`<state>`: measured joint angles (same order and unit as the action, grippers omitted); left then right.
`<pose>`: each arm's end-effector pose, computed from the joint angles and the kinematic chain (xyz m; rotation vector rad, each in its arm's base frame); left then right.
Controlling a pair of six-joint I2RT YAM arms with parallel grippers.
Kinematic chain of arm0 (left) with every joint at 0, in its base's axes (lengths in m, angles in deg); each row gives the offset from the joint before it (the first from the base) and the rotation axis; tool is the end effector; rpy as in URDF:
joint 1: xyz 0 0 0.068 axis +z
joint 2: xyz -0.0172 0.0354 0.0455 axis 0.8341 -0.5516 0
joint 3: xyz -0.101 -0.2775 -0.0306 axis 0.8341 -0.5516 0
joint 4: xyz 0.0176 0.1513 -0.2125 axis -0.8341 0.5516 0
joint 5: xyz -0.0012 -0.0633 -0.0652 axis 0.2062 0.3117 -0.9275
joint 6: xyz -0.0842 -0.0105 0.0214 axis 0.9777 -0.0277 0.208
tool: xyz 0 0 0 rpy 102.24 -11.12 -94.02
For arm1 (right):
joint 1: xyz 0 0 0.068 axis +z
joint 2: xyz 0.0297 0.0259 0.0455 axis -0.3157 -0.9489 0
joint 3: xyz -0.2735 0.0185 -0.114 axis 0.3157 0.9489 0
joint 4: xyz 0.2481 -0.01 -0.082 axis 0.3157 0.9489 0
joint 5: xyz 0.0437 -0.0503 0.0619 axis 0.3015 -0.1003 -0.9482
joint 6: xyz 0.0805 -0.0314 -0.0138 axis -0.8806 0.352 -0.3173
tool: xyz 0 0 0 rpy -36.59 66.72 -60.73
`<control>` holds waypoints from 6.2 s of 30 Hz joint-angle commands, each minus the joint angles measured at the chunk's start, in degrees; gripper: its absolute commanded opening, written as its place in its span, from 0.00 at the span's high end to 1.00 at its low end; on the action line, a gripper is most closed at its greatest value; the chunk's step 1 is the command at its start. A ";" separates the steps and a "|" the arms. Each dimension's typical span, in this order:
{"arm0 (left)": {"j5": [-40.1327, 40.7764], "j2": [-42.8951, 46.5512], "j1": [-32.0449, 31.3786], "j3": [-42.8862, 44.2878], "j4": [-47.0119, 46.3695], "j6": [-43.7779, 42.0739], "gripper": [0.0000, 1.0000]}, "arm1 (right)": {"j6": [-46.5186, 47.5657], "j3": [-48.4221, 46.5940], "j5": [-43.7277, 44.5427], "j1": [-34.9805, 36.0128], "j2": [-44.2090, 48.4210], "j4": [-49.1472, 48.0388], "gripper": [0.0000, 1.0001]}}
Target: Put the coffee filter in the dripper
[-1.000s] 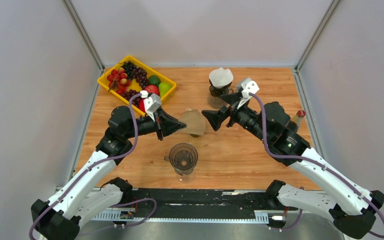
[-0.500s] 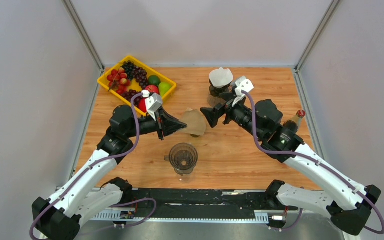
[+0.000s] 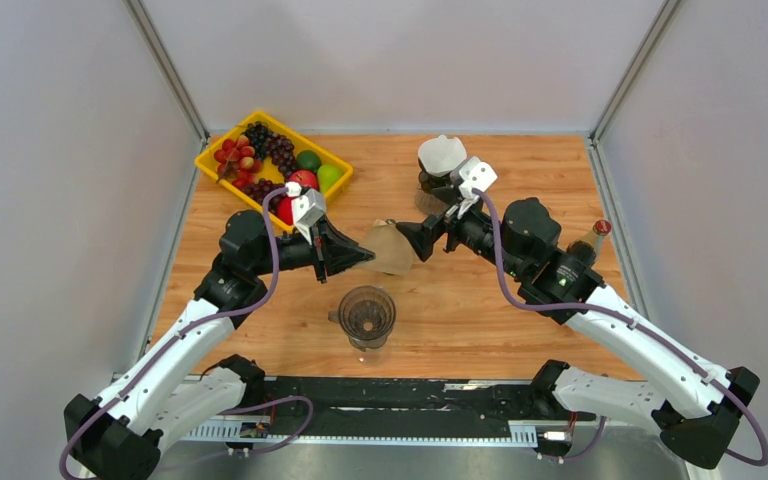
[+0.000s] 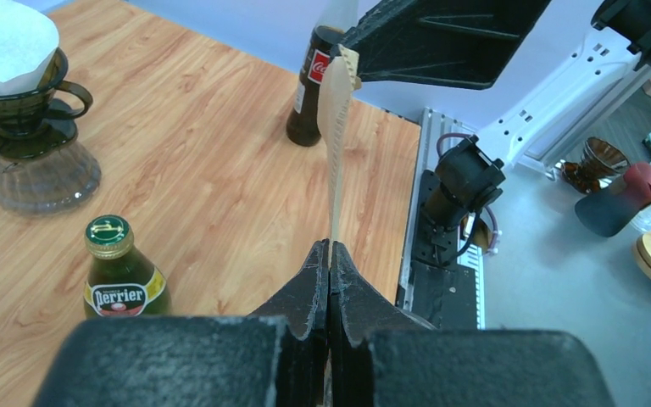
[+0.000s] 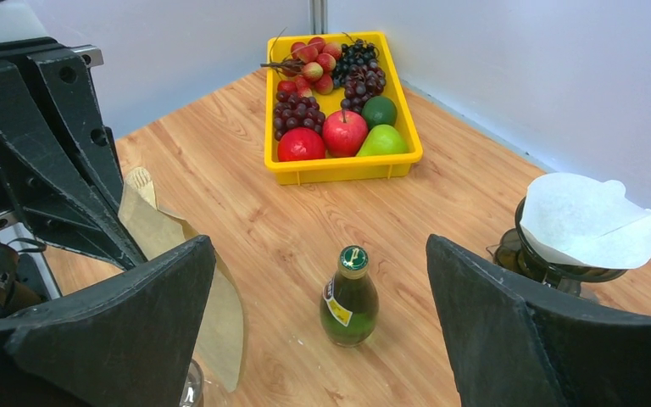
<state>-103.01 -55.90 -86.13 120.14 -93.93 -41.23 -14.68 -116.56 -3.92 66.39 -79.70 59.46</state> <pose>0.1556 -0.1536 0.3645 0.8321 1.5125 -1.2769 0.1677 0.1877 0.4209 -0.7027 1.5268 0.6364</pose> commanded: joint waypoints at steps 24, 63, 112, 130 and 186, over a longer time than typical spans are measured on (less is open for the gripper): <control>-9.12 0.94 -0.08 0.96 -1.14 -6.89 1.00 | 7.41 -1.30 -5.60 -0.01 0.82 2.64 0.00; -11.99 -1.07 -0.08 3.44 1.37 -15.06 1.00 | 8.19 -5.01 -22.19 -0.27 0.46 8.52 0.03; -21.24 -3.95 -0.03 7.13 9.13 -30.04 1.00 | 13.28 -3.93 -23.02 -0.33 1.49 15.42 0.15; -22.62 -4.71 -0.04 7.59 7.39 -27.68 1.00 | 9.91 -5.17 -25.11 -0.34 -4.53 12.67 0.16; 56.65 -17.64 -24.50 22.30 11.76 -12.82 0.00 | -40.94 -12.58 21.89 -0.42 -10.37 17.27 1.00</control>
<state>-54.90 -71.83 -108.57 138.70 -82.59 -49.86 -53.04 -126.13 18.24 65.95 -89.82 76.21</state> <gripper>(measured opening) 0.998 0.004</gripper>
